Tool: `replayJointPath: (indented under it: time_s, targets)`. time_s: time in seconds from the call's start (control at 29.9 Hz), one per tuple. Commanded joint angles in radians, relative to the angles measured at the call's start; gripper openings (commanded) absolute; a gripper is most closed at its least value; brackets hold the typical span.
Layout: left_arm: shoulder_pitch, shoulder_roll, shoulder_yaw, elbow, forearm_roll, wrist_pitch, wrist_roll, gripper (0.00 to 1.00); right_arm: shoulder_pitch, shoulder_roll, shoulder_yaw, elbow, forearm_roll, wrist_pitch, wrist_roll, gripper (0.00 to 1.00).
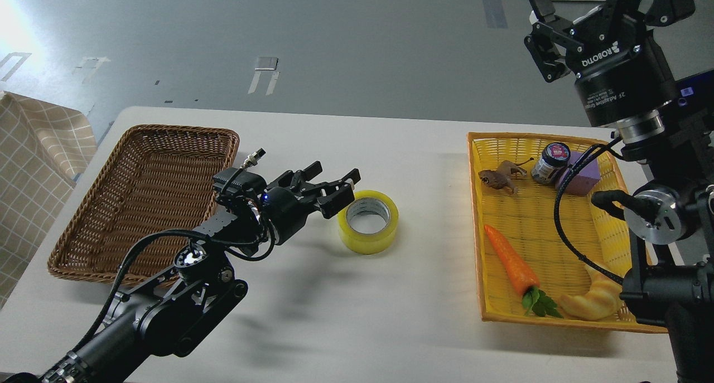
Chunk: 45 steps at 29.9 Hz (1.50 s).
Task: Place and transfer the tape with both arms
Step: 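Reach the left gripper down toward the tape roll on the table, then grasp the tape roll rim with the left gripper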
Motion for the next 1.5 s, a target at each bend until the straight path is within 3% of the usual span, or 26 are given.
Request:
replayJointPath:
  time_s: [0.0,0.03,0.2,0.27,0.43,0.6,1.0,1.47]
  targets:
    - [0.007,-0.009,0.002,0.002,0.0,0.007,0.021,0.98,-0.001,0.001,-0.002,0.002,0.001,0.0,-0.001,1.0]
    - [0.007,-0.014,0.003,0.002,0.0,0.007,0.041,0.98,-0.001,0.002,-0.003,0.002,-0.001,0.0,-0.001,1.0]
    - [-0.059,-0.046,0.115,0.014,0.0,0.007,0.269,0.98,-0.001,0.009,-0.003,0.002,0.001,0.0,-0.001,1.0]
    - [-0.105,-0.054,0.156,0.054,0.0,0.007,0.305,0.98,-0.003,0.009,-0.003,0.002,0.001,0.0,-0.001,1.0]
    - [-0.142,-0.081,0.187,0.112,0.0,0.007,0.337,0.98,-0.003,0.002,-0.003,0.003,-0.001,0.0,-0.001,1.0]
    - [-0.138,-0.098,0.21,0.108,0.0,0.007,0.445,0.98,-0.01,-0.001,-0.002,0.003,-0.001,-0.001,-0.001,1.0]
    - [-0.138,-0.077,0.29,0.03,0.0,0.037,0.449,0.98,-0.017,-0.025,-0.003,-0.009,-0.001,-0.001,-0.001,1.0]
    - [-0.135,-0.017,0.356,0.063,0.0,0.037,0.448,0.98,-0.017,-0.027,-0.002,-0.009,-0.001,-0.001,-0.001,1.0]
